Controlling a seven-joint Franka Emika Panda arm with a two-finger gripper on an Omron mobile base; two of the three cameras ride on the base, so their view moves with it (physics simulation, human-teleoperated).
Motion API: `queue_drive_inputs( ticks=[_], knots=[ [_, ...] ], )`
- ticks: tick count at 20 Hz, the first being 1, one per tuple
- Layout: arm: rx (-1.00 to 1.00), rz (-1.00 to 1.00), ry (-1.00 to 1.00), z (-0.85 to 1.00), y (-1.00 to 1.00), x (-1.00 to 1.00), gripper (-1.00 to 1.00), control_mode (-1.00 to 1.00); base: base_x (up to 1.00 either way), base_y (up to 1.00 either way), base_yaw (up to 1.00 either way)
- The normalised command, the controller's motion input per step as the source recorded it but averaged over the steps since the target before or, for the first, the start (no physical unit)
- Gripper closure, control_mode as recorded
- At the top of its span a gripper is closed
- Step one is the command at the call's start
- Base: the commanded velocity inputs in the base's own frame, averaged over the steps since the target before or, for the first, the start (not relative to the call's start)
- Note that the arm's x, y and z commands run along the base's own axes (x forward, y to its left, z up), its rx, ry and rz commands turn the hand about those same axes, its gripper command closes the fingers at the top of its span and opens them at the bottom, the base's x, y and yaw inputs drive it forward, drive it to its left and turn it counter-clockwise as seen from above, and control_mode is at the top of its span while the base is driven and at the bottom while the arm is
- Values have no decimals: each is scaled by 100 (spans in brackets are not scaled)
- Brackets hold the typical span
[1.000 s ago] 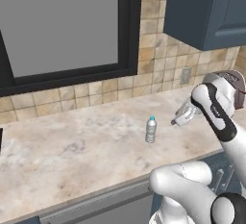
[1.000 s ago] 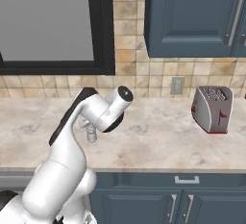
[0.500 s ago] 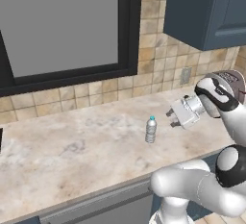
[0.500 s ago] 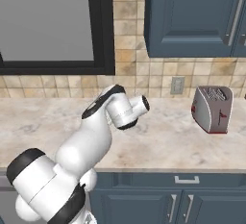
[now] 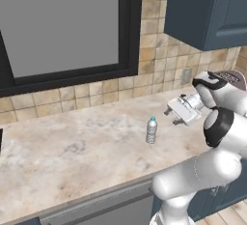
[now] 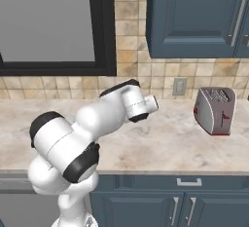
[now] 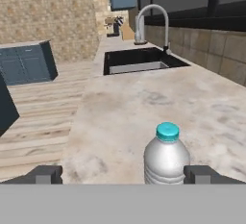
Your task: Place the drinks on the dining counter in a tight cluster.
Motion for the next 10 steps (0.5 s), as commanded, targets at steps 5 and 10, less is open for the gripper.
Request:
queue_drive_inputs(
  ticks=[5,10],
  knots=[
    [0,-10,7,-45,1,0,-100,-100,0,0,0],
    [0,-7,6,-47,7,1,-100,-100,0,0,0]
  ],
)
